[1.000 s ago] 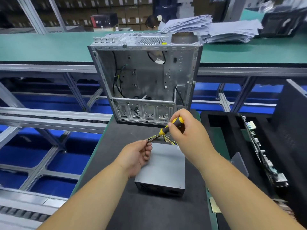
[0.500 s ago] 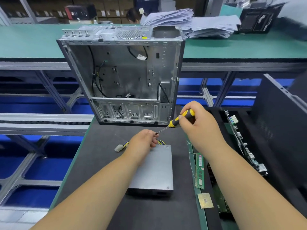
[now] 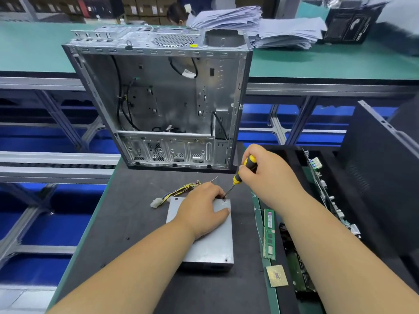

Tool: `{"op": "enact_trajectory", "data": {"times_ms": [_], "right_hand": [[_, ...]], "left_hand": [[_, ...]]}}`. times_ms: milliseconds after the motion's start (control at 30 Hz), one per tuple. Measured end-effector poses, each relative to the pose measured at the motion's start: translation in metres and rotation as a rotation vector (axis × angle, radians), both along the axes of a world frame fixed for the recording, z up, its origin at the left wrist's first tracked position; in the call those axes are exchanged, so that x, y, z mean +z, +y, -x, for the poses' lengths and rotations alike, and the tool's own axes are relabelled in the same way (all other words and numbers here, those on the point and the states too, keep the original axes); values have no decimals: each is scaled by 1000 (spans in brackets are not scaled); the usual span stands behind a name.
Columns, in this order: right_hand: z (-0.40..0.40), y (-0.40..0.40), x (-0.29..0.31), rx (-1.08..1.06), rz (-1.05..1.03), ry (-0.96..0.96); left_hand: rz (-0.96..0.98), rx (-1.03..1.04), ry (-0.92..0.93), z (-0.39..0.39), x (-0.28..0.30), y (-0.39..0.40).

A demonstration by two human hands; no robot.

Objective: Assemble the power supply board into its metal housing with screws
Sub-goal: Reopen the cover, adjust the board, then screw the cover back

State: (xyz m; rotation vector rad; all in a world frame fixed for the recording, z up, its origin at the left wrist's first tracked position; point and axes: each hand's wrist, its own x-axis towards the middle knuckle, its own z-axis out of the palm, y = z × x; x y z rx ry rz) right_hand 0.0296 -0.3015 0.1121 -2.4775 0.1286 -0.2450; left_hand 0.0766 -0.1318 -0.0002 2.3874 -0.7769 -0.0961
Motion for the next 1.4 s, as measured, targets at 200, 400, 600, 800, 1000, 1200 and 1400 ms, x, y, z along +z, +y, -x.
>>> {"op": "enact_trajectory", "data": {"times_ms": [200, 400, 600, 800, 1000, 1200, 1400], "right_hand": [[-3, 1, 5, 30, 95, 23], [-6, 3, 4, 55, 145, 38], [-10, 5, 9, 141, 194, 47], [-14, 10, 14, 233, 239, 32], [-13, 10, 12, 202, 243, 13], [-12, 9, 11, 177, 218, 8], [-10, 11, 14, 187, 199, 38]], "left_hand": [[49, 40, 19, -1, -2, 1], [73, 32, 42, -1, -3, 2], [102, 35, 54, -2, -3, 2], [146, 80, 80, -3, -5, 0], [142, 81, 82, -4, -4, -1], [106, 82, 45, -3, -5, -1], [129, 69, 66, -4, -4, -1]]}}
